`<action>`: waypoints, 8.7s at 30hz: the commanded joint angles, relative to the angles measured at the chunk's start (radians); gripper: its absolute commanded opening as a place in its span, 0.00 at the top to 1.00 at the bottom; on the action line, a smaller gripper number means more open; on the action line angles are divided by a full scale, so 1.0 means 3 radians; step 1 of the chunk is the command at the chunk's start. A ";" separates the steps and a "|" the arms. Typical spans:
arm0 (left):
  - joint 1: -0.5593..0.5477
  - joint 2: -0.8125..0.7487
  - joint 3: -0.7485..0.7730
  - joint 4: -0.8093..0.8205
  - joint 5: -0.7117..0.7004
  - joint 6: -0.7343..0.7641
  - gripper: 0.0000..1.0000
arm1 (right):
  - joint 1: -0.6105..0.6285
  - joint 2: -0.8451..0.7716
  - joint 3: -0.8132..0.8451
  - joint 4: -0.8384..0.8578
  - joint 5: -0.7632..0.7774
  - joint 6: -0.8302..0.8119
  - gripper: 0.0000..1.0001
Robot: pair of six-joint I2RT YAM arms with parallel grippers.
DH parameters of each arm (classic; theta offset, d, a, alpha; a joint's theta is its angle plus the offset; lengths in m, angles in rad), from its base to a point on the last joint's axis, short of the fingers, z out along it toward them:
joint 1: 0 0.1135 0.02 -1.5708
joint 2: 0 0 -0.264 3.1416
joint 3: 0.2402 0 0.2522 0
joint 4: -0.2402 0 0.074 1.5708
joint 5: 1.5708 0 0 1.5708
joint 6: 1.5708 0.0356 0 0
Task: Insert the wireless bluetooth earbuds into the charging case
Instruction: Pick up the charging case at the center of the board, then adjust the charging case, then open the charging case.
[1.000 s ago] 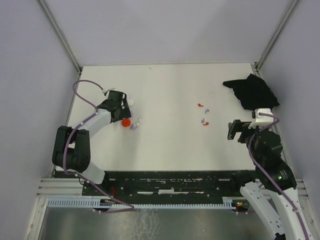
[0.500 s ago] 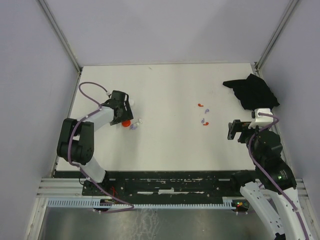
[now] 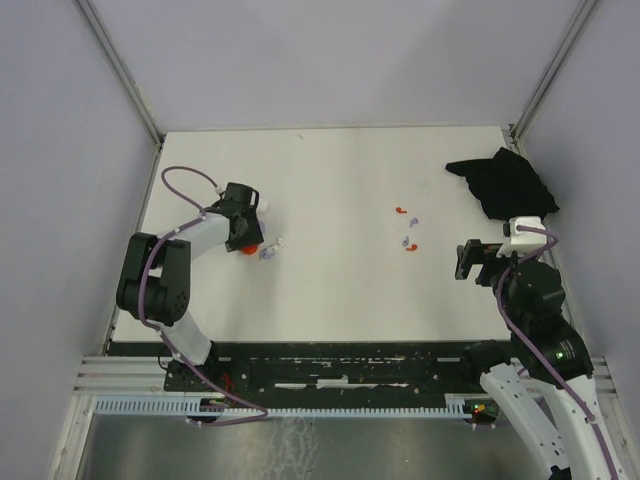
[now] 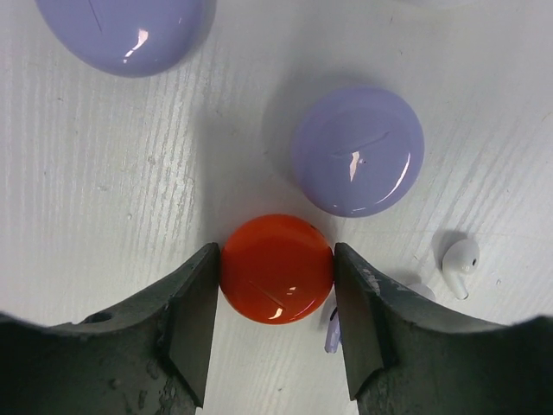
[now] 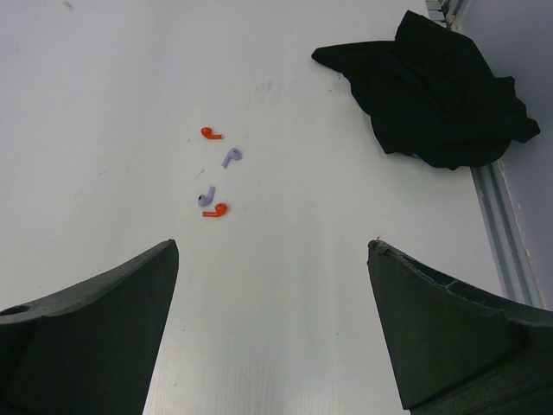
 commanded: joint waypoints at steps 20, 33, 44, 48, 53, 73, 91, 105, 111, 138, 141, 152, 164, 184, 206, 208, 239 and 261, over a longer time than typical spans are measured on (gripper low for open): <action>-0.0856 -0.1033 0.0202 0.0038 0.0364 0.1584 0.55 | 0.0024 0.0995 0.0389 0.0062 -0.1412 0.0320 0.01; -0.1421 -0.1403 -0.0102 0.0690 0.1032 0.2717 0.58 | 0.0026 0.1818 0.0445 0.0786 -0.2571 0.0797 0.05; -0.1581 -0.1929 -0.0812 0.1514 0.1997 0.3991 0.61 | 0.0255 0.2630 0.0656 0.1423 -0.3071 0.1062 0.13; -0.1625 -0.1923 -0.0825 0.1531 0.2137 0.4194 0.61 | 0.0431 0.2795 0.0707 0.1711 -0.3072 0.1207 0.14; -0.1720 -0.1915 -0.0802 0.1519 0.2167 0.4292 0.60 | 0.0683 0.3007 0.0838 0.1779 -0.3049 0.1214 0.16; -0.1858 -0.2002 -0.0758 0.1367 0.2165 0.4467 0.57 | 0.1064 0.3388 0.0972 0.1626 -0.2873 0.1027 0.63; -0.1838 -0.2132 -0.0949 0.1593 0.1538 0.3313 0.14 | 0.0892 0.2713 0.0340 0.2441 -0.2294 0.1284 0.98; -0.1187 -0.2081 -0.1180 0.3041 0.2376 0.0592 0.18 | 0.0744 0.2349 -0.0560 0.4281 -0.2112 0.2086 0.98; -0.1054 -0.1933 -0.1292 0.3940 0.2592 -0.0432 0.23 | 0.0745 0.2419 -0.0703 0.4943 -0.2184 0.2371 0.98; -0.1048 -0.1378 -0.0981 0.5017 0.2746 -0.1878 0.51 | 0.0843 0.2816 -0.0601 0.5920 -0.2462 0.2893 0.98; -0.1054 -0.1341 -0.0983 0.5089 0.2732 -0.1953 0.52 | 0.0864 0.2847 -0.0583 0.5959 -0.2495 0.2903 0.98; -0.1046 -0.1392 -0.0939 0.4919 0.2909 -0.1715 0.91 | 0.0877 0.2792 -0.0525 0.5737 -0.2664 0.2694 0.81; -0.0847 -0.1690 -0.0604 0.3355 0.3554 -0.0519 0.97 | 0.0626 0.2131 -0.0097 0.3851 -0.3184 0.1578 0.41; -0.0911 -0.1417 0.0275 0.1500 0.4433 0.1025 0.97 | 0.0638 0.2589 0.0689 0.2811 -0.4046 0.0941 0.46; -0.0944 -0.1590 -0.0196 0.2329 0.3978 0.0468 0.49 | 0.0680 0.2617 0.0443 0.3607 -0.3848 0.1383 0.89; -0.0944 -0.1600 -0.0281 0.2460 0.3926 0.0342 0.49 | 0.0705 0.2622 0.0413 0.3670 -0.3801 0.1407 0.89; -0.0943 -0.1581 -0.0570 0.3476 0.3949 -0.0453 0.63 | 0.0751 0.2577 0.0306 0.3659 -0.3606 0.1331 0.87; -0.0964 -0.1509 -0.0628 0.3433 0.4061 -0.0359 0.51 | 0.0770 0.2662 0.0368 0.3683 -0.3661 0.1347 0.86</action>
